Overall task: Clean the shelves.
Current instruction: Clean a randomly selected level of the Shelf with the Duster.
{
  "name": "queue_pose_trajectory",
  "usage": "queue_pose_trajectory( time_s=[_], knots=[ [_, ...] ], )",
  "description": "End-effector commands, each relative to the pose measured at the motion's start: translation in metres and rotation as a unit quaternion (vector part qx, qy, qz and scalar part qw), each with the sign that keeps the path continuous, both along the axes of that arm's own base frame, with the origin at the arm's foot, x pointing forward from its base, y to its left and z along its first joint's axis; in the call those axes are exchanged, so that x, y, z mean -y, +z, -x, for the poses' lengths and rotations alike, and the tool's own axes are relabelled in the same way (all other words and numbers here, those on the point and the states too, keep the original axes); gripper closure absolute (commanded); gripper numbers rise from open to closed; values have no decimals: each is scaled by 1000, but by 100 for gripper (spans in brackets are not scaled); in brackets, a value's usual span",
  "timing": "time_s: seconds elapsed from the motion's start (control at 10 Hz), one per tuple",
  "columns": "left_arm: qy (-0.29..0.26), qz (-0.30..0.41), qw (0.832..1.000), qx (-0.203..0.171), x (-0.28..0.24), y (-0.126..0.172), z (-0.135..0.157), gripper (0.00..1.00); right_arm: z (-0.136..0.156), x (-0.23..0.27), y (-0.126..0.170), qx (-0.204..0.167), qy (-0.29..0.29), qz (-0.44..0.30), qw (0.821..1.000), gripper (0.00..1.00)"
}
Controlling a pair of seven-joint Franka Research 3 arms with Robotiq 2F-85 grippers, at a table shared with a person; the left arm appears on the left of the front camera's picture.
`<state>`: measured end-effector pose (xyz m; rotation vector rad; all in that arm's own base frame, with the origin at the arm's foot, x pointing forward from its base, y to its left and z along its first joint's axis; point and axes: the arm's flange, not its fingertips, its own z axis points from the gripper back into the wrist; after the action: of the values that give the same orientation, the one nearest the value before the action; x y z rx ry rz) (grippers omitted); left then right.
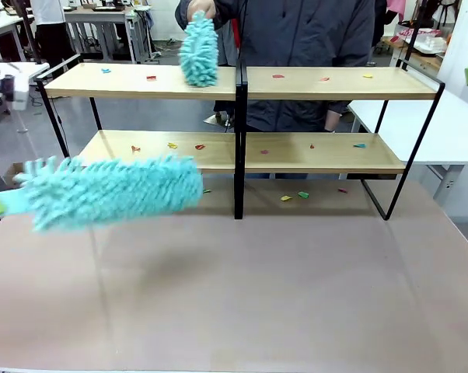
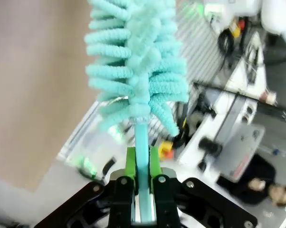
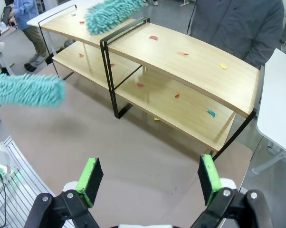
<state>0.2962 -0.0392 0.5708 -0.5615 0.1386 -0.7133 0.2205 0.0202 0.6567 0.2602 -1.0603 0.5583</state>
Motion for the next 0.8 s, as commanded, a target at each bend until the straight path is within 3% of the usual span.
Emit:
queue_pose_trajectory(
  time_s=[0.0,0.4,0.5,0.7],
  knots=[
    [103,42,992,54,54,-13,-7,88,0,1,0,-1,0,0,1000,0],
    [194,44,977,79,109,-28,-35,88,0,1,0,-1,0,0,1000,0],
    [236,35,966,96,119,-36,-44,88,0,1,0,-1,0,0,1000,0],
    [265,8,956,126,135,-48,-50,88,0,1,0,-1,0,0,1000,0]
  ],
)
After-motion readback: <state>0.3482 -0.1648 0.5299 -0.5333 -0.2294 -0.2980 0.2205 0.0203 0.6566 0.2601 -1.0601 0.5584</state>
